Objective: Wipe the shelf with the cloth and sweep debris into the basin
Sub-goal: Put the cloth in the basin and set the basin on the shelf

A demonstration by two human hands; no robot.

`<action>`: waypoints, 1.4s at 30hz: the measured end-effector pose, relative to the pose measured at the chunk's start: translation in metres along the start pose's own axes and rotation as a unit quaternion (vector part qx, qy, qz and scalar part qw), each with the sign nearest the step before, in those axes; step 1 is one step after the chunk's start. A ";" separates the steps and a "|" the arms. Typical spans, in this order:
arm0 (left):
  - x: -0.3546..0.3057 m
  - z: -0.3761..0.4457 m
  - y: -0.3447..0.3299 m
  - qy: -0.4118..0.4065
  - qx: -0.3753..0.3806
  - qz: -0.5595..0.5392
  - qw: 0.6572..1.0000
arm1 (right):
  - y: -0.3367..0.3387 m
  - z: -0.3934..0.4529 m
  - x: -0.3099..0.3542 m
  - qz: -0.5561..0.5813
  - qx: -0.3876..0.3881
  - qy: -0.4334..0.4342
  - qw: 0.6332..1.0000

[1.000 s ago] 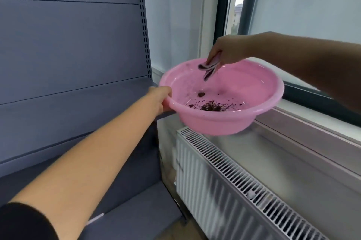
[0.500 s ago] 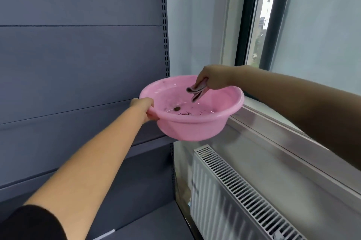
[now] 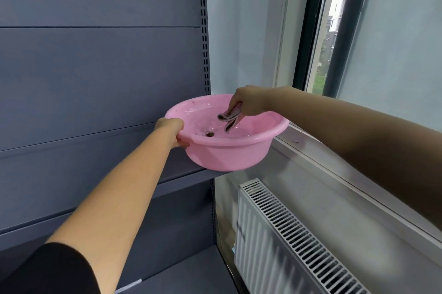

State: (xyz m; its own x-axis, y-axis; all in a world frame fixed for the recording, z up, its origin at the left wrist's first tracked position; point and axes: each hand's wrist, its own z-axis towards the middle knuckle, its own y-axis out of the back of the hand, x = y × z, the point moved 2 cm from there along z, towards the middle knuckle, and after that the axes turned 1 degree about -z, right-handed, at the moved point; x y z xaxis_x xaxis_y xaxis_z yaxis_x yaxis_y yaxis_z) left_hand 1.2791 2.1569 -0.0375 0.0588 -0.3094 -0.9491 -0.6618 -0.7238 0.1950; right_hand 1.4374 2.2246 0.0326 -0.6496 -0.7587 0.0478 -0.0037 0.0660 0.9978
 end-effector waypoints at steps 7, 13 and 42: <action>-0.005 -0.010 0.000 -0.020 0.011 0.184 0.983 | -0.002 -0.002 -0.004 -0.011 -0.009 -0.006 1.000; -0.017 -0.011 0.000 -0.081 0.018 0.298 0.951 | -0.002 -0.003 -0.003 -0.018 -0.010 -0.008 1.000; -0.058 -0.046 -0.044 -0.387 0.132 0.437 0.801 | 0.008 -0.012 -0.001 0.029 -0.069 -0.017 0.997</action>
State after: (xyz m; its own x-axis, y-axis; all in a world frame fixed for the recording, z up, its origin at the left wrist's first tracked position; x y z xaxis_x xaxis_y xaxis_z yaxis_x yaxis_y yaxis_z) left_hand 1.3396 2.1784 0.0207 -0.9270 -0.0775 -0.3671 -0.3381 -0.2514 0.9069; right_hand 1.4474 2.2176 0.0408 -0.6711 -0.7338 0.1056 0.1379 0.0165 0.9903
